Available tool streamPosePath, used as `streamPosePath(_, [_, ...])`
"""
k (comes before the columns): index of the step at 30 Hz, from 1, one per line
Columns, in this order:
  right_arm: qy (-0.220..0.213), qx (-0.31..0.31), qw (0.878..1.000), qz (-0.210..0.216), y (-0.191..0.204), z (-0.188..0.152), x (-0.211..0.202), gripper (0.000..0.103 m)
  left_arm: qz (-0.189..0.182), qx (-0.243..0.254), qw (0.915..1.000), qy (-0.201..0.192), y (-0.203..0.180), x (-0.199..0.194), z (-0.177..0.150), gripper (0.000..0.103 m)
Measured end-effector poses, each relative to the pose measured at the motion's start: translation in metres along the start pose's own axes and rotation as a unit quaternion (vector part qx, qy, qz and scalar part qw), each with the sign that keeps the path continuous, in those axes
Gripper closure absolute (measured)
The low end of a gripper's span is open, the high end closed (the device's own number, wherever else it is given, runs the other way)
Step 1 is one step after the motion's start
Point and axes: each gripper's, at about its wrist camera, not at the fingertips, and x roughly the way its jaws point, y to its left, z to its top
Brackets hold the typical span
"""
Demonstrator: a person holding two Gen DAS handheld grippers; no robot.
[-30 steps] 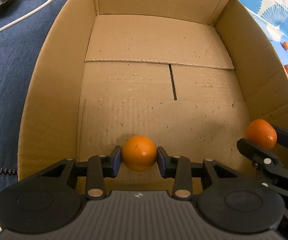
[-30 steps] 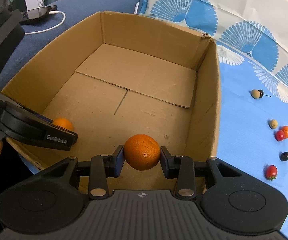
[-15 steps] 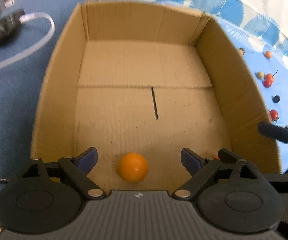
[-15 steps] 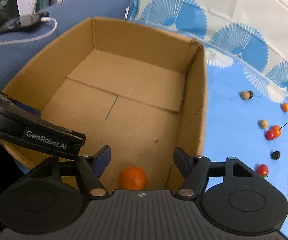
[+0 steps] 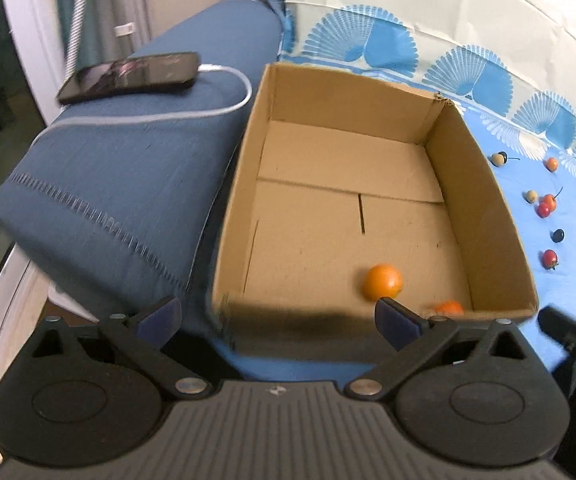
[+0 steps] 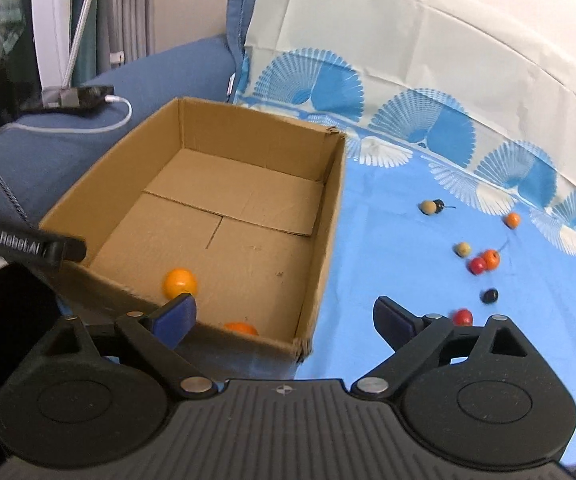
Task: Organize fruits
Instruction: 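Lift both tools out of the box and move back toward the fruits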
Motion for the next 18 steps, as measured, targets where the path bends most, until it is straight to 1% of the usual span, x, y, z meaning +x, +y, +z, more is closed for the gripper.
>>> streamPosePath(4, [-0.018, 0.01, 1.0, 0.005, 0.0, -0.007, -0.019, 0.005, 0.003, 0.007, 1.0, 0.002, -0.006, -0.011, -0.018, 0.0])
streamPosePath(7, [-0.034, 0.001, 0.999, 0.012, 0.004, -0.011, -0.033, 0.004, -0.001, 0.019, 0.9997, -0.015, -0.016, -0.026, -0.026, 0.0])
streamPosePath(11, [-0.052, -0.008, 0.998, 0.019, 0.007, -0.018, -0.05, 0.003, -0.003, 0.032, 0.9988, -0.036, -0.028, -0.039, -0.029, 0.0])
streamPosePath(18, [-0.067, 0.003, 0.997, 0.023, 0.003, -0.023, -0.066, 0.002, -0.001, 0.052, 0.9972, -0.054, -0.041, -0.054, -0.033, 0.0])
